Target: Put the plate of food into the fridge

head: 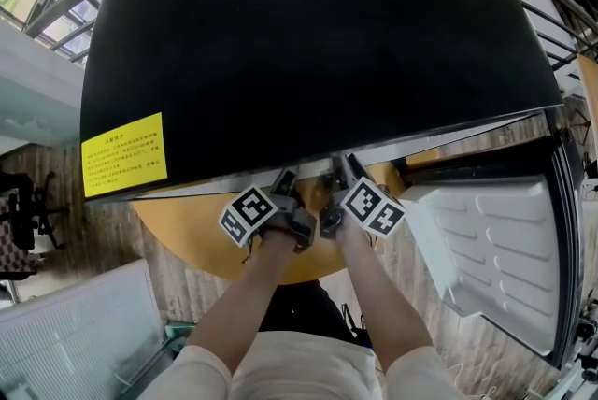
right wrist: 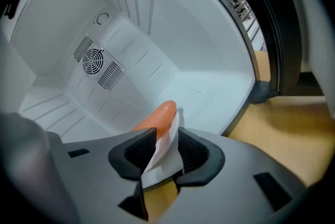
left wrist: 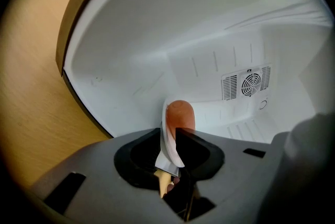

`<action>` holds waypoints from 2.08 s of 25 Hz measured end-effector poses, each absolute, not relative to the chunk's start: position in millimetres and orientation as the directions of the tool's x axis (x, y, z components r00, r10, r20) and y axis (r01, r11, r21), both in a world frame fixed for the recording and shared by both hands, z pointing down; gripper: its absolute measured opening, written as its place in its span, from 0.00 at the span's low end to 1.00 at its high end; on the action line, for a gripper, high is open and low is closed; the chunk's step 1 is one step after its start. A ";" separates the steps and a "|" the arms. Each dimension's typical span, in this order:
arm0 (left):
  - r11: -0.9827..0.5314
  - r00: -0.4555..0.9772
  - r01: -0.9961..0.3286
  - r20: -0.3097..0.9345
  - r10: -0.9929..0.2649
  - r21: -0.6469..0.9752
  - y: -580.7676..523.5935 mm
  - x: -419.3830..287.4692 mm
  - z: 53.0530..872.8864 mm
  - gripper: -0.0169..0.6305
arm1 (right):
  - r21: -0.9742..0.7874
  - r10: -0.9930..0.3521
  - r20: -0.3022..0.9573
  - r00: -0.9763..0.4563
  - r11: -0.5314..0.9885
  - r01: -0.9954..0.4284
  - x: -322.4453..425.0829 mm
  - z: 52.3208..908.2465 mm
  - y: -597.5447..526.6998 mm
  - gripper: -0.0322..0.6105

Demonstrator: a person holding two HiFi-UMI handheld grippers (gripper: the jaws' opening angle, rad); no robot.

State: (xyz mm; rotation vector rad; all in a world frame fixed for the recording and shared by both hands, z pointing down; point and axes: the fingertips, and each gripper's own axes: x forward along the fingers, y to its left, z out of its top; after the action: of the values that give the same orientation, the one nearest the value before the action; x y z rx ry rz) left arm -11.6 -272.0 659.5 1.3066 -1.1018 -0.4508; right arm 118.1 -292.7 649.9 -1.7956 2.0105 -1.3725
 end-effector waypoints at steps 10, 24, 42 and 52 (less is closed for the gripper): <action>0.236 0.483 -0.333 0.380 -0.789 0.913 -262.3 -14.8 651.9 0.18 | -0.656 -0.843 0.465 -0.271 -0.123 -0.744 125.7 642.8 -279.8 0.25; 0.097 0.587 -0.446 0.373 -0.719 0.889 -208.1 -18.5 611.0 0.12 | -0.574 -0.828 0.470 -0.307 -0.022 -0.819 106.6 594.6 -211.8 0.20; -0.370 0.651 -0.721 0.390 -0.651 0.585 -100.4 -49.4 513.0 0.06 | -0.405 -0.815 0.437 -0.379 0.198 -0.892 58.6 516.4 -98.9 0.09; -0.440 0.602 -0.795 0.457 -0.655 0.418 -62.8 -47.7 514.4 0.06 | -0.387 -0.772 0.496 -0.397 0.213 -0.897 39.0 520.6 -59.4 0.09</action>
State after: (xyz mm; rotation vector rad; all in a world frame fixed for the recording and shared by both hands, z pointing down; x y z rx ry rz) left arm -47.7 -62.8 514.4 2.2240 -1.1401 0.3020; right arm 39.0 -59.4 520.6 -1.8121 2.5915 -1.0697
